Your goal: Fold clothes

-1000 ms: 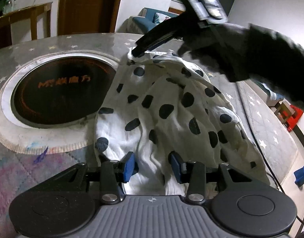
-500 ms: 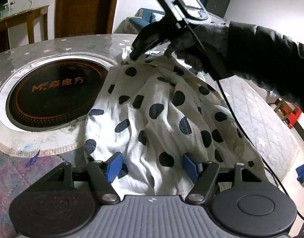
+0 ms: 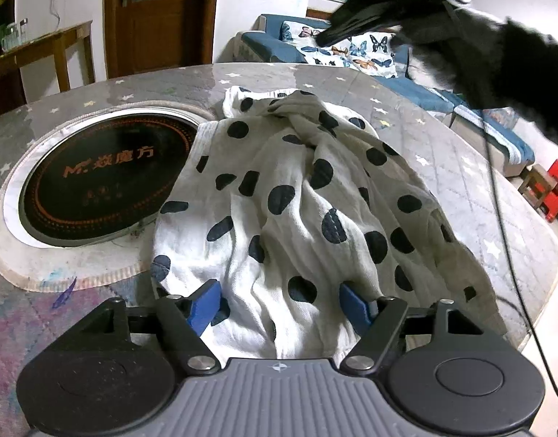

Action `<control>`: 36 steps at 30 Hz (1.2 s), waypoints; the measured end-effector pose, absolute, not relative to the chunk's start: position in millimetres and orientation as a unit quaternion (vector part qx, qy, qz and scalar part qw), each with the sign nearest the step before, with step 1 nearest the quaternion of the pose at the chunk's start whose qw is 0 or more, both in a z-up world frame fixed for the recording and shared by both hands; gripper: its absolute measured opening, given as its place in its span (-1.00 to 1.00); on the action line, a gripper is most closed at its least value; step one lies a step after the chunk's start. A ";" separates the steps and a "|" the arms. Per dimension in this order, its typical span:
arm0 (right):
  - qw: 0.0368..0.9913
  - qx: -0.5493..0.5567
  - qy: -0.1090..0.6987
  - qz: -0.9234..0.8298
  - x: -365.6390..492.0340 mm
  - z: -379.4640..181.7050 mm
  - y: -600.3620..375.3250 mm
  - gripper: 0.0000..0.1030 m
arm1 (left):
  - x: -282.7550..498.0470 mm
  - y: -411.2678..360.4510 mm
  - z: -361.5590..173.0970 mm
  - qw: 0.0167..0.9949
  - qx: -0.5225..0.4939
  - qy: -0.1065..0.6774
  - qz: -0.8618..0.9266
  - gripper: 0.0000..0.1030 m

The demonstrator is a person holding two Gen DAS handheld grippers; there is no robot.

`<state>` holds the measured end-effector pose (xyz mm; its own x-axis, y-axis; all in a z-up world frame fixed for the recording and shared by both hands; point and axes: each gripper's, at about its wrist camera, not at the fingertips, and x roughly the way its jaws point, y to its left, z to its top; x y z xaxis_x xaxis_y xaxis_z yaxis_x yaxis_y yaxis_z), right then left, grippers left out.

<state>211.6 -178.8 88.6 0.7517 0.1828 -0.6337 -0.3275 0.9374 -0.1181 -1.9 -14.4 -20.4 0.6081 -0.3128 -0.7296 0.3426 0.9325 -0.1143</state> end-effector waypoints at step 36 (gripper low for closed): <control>0.888 -0.124 0.392 0.207 233.5 11.3 -97.5 -0.95 | -2.2 -21.5 -24.2 0.897 0.027 0.401 -0.184 0.72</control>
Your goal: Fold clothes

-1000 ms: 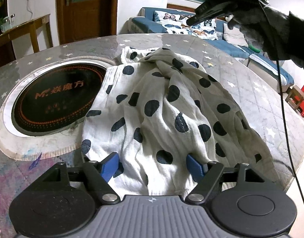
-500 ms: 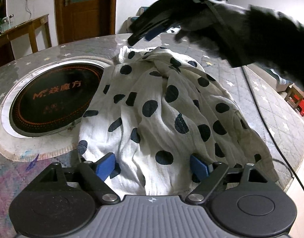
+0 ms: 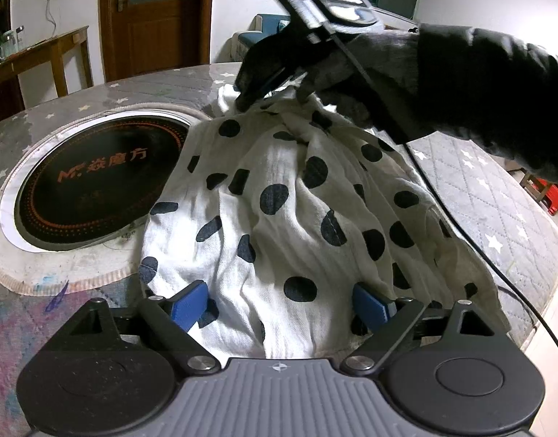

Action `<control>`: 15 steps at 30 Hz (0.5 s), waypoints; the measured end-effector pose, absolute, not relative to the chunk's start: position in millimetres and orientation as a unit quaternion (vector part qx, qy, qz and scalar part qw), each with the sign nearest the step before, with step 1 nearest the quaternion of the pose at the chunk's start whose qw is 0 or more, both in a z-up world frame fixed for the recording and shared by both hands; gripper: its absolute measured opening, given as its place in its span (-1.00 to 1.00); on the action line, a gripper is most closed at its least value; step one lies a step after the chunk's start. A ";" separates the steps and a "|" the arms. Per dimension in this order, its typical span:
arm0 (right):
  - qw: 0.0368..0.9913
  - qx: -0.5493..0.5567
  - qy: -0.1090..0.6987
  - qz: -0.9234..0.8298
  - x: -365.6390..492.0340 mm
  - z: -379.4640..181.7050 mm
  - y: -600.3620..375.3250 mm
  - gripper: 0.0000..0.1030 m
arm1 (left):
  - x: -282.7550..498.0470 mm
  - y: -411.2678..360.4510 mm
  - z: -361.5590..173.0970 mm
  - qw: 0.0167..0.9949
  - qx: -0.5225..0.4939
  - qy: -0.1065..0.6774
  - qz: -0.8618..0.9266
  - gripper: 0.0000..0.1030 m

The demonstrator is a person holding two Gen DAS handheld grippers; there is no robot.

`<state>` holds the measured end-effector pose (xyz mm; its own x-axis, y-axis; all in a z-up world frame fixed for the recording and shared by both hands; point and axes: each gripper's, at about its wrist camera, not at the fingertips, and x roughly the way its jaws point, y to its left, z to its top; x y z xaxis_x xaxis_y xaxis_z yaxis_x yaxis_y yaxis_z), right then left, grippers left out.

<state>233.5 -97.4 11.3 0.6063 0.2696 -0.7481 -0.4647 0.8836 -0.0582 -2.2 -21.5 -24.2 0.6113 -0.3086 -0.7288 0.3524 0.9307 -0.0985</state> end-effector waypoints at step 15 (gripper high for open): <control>0.931 -0.103 0.322 0.133 195.5 63.8 -190.2 -0.97 | -4.8 -22.2 -25.1 0.899 0.036 0.399 -0.177 0.72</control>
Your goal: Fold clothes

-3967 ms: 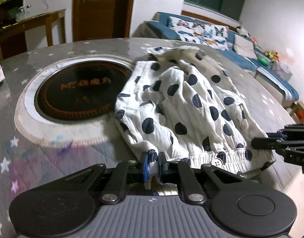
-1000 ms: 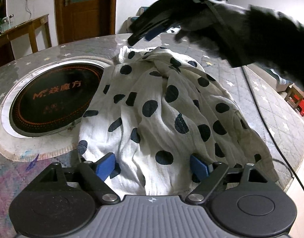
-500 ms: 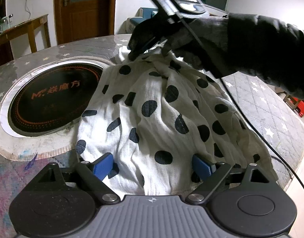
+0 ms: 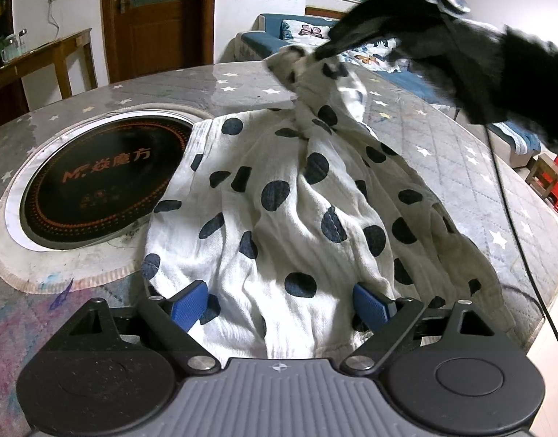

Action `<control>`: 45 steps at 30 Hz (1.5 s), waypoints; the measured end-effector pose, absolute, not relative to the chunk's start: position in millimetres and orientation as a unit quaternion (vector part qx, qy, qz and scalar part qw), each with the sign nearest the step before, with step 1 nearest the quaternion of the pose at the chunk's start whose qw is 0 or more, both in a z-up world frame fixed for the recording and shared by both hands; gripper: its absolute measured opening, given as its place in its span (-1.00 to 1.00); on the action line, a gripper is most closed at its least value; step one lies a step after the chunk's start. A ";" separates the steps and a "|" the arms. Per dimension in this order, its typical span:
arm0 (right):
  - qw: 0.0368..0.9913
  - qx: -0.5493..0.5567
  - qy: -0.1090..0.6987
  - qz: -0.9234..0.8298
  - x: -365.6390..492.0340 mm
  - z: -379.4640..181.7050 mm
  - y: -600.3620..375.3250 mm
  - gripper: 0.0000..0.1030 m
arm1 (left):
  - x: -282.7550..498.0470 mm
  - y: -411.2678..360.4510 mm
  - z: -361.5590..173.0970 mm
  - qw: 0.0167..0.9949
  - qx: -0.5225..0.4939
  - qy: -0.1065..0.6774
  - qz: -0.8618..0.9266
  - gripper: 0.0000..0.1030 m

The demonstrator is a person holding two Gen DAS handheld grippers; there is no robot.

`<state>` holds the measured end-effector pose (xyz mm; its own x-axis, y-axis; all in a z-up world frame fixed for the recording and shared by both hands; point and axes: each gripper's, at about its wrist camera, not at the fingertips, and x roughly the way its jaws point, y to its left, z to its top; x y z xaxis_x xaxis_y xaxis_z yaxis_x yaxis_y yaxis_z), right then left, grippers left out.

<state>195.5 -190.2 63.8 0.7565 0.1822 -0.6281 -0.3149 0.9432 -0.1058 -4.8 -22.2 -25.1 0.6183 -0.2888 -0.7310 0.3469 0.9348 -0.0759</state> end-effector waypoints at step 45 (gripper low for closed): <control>0.862 -0.056 0.405 0.300 186.6 14.8 -169.1 -0.89 | -13.4 -16.2 -23.7 0.893 0.042 0.407 -0.187 0.76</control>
